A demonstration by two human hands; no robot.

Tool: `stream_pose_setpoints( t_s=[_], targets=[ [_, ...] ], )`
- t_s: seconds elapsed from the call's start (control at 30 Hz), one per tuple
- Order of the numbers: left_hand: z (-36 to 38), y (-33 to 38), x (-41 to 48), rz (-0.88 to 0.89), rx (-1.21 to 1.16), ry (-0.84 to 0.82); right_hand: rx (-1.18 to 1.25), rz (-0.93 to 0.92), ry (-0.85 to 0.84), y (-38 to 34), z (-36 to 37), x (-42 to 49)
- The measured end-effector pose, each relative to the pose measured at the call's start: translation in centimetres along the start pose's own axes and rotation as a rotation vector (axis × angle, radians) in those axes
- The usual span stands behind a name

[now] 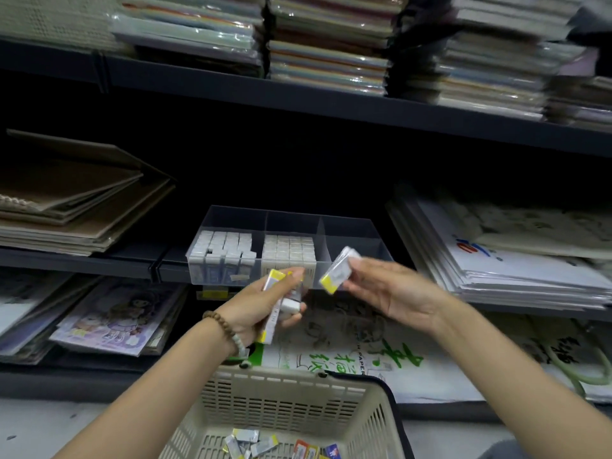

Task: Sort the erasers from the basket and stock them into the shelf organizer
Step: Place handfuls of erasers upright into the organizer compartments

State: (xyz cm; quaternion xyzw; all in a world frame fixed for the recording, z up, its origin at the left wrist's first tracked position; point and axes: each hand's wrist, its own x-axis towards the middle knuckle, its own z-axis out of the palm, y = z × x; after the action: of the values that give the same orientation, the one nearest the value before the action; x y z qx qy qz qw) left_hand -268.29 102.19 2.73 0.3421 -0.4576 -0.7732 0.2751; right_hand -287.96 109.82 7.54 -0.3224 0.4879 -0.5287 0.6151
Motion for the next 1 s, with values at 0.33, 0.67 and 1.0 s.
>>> stream_pose_setpoints(
  t_s=[0.33, 0.67, 1.0],
  targets=[
    [-1.7, 2.1, 1.4, 0.046, -0.104, 0.074, -0.763, 0.123, 0.17, -5.8, -1.9, 7.1],
    [-1.7, 1.8, 1.3, 0.05, -0.052, 0.045, -1.001, 0.085, 0.327, -2.7, -2.1, 10.0],
    [-1.7, 1.6, 1.3, 0.021, -0.085, 0.052, -0.538, 0.382, 0.176, -3.9, -1.8, 10.6]
  ],
)
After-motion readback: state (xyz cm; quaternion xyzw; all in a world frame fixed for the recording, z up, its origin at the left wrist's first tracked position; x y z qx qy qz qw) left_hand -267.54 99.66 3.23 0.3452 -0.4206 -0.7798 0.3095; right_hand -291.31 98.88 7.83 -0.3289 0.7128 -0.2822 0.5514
